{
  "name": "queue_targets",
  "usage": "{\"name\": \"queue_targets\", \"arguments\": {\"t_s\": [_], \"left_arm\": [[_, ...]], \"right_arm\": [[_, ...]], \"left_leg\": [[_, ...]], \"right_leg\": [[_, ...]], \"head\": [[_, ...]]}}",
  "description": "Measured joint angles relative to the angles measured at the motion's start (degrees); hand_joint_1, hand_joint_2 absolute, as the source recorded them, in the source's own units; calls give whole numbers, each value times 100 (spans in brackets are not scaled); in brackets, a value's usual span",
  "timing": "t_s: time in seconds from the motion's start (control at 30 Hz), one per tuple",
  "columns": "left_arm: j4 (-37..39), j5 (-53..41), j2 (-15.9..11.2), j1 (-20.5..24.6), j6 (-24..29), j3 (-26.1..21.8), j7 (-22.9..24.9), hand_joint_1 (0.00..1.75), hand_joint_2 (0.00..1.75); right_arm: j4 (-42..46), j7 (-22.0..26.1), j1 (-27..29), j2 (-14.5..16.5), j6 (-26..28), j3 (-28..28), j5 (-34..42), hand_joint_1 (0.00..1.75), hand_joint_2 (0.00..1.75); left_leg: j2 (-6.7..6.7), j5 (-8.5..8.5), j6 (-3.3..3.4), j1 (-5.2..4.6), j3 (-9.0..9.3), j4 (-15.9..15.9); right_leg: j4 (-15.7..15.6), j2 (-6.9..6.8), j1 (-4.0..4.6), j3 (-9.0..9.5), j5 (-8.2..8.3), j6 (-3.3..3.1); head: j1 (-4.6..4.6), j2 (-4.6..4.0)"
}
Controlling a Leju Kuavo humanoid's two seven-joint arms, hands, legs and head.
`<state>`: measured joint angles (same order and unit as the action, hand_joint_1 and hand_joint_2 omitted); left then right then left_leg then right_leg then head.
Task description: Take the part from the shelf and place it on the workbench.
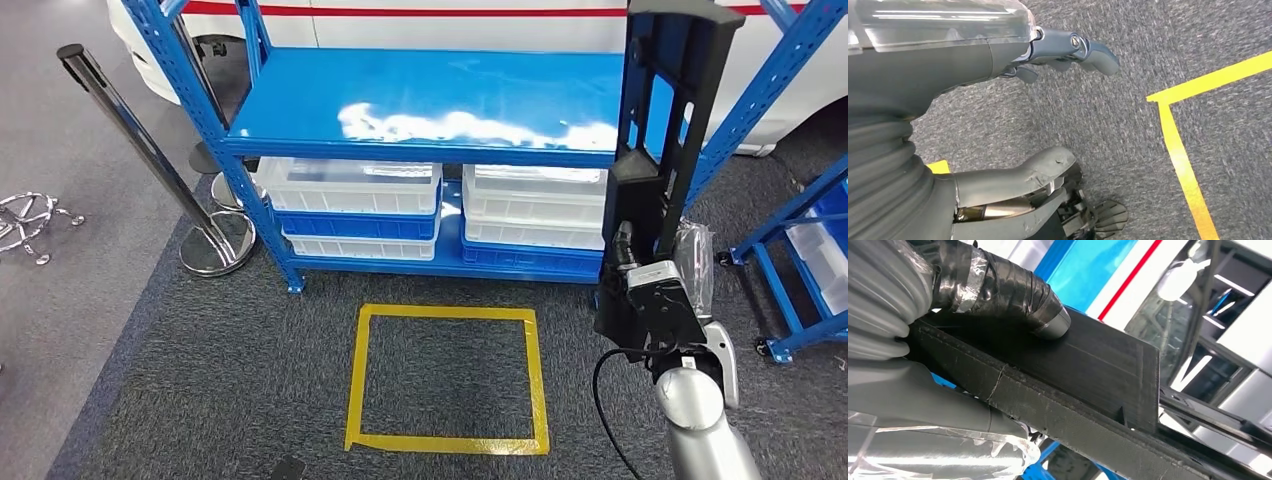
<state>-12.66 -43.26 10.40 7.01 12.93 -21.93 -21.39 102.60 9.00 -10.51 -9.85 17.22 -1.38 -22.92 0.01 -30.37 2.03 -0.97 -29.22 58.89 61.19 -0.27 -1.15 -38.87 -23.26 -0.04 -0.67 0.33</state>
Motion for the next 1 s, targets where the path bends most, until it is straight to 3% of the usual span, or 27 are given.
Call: {"name": "queue_targets", "arguments": {"t_s": [0.07, 0.1, 0.17, 0.23, 0.27, 0.3, 0.33, 0.4, 0.47, 0.57, 0.63, 0.73, 0.77, 0.8, 0.83, 0.87, 0.93, 1.0], "left_arm": [[0, -2, 3, -3, 0, -3, -1, 0, 175], [0, -3, 4, -4, -1, -4, 0, 0, 175], [0, -6, 7, -3, 3, -6, 3, 0, 175], [0, -6, 5, -3, 9, -8, -1, 0, 175], [0, -6, 6, -4, 11, -8, -8, 0, 175], [0, -6, 7, -8, 8, -8, -17, 0, 175], [0, -6, 9, -11, 4, -8, -28, 0, 175], [0, -7, 12, -15, -3, -9, -56, 0, 175], [0, -13, 12, -8, -2, -10, -77, 0, 175], [0, -43, 10, -7, 15, -10, -86, 0, 175], [0, -54, 9, -9, 26, -10, -86, 0, 175], [0, -71, 9, -9, 48, -10, -88, 0, 175], [0, -80, 9, -13, 55, -10, -89, 0, 175], [0, -86, 9, -16, 61, -10, -90, 0, 175], [0, -90, 9, -18, 64, -10, -91, 0, 175], [0, -93, 9, -18, 69, -10, -92, 0, 175], [0, -92, 8, -11, 79, -11, -92, 0, 175], [0, -91, 7, -7, 88, -14, -93, 0, 175]], "right_arm": [[-1, 1, 4, 4, 1, -1, 3, 175, 175], [-2, 1, 10, 6, 1, -1, 8, 175, 175], [-5, 2, 20, 6, 1, -1, 15, 175, 175], [-7, 3, 28, 6, 1, -2, 20, 175, 175], [-7, 3, 33, 5, 1, -2, 21, 175, 175], [-8, 3, 38, 5, 1, -2, 24, 175, 175], [-8, 3, 41, 4, 1, -2, 28, 175, 175], [-9, 3, 36, 4, 1, -2, 33, 175, 175], [-3, 5, 24, 4, 0, -2, 36, 175, 175], [9, 12, 23, 4, 1, -2, 42, 175, 175], [10, 15, 20, 4, 1, -2, 48, 175, 175], [15, 24, 12, 6, 1, -2, 59, 175, 175], [15, 25, 13, 6, 2, -2, 64, 175, 175], [15, 26, 15, 6, 2, -2, 71, 175, 175], [15, 26, 15, 6, 3, -2, 78, 175, 175], [16, 27, 15, 6, 3, -2, 84, 175, 175], [20, 30, 12, 6, 3, -2, 91, 175, 175], [23, 34, 13, 6, 4, -2, 93, 175, 175]], "left_leg": [[6, 152, 52, -36, 5, -153], [17, 237, 86, -39, 4, -243], [46, 405, 153, -17, -43, -372], [53, 498, 185, -26, -164, -383], [56, 537, 181, -29, -228, -371], [59, 571, 172, -29, -295, -350], [62, 599, 159, -25, -364, -318], [65, 625, 127, -12, -496, -213], [63, 623, 82, -24, -615, -76], [56, 631, 17, -39, -693, 30], [42, 496, -49, -18, -768, 198], [29, -42, -158, 52, -1141, 1125], [29, -153, -176, 75, -1263, 1434], [29, -156, -182, 91, -1310, 1584], [27, -57, -177, 100, -1264, 1534], [25, 122, -160, 104, -1123, 1283], [7, 432, -102, 85, -730, 552], [-14, 502, -55, 39, -495, 89]], "right_leg": [[-88, -7, -40, 7, 104, 82], [-94, -4, -45, -10, 74, 105], [176, 7, -29, -113, -272, 118], [807, 17, -19, -277, -752, 126], [1105, 19, -20, -330, -851, 138], [1265, 18, -21, -318, -823, 150], [1248, 16, -25, -223, -704, 162], [686, 3, -37, 218, -489, 181], [88, 0, -21, 607, -536, 159], [-76, 14, -13, 675, -610, 65], [-95, 13, -25, 665, -569, -7], [-104, 9, -20, 632, -528, -78], [-99, 10, -15, 619, -524, -86], [-94, 11, -11, 611, -521, -89], [-89, 13, -9, 607, -521, -89], [-87, 17, -9, 610, -522, -88], [-90, 24, -10, 611, -522, -74], [-113, 29, -23, 599, -498, -20]], "head": [[-1, 0], [-1, 0], [2, 0], [3, 0], [3, 0], [3, 0], [3, 0], [3, 0], [2, 0], [-1, 0], [-2, 0], [-2, 0], [-1, 0], [-1, 0], [-1, 0], [-1, 0], [-1, 0], [-2, 0]]}}
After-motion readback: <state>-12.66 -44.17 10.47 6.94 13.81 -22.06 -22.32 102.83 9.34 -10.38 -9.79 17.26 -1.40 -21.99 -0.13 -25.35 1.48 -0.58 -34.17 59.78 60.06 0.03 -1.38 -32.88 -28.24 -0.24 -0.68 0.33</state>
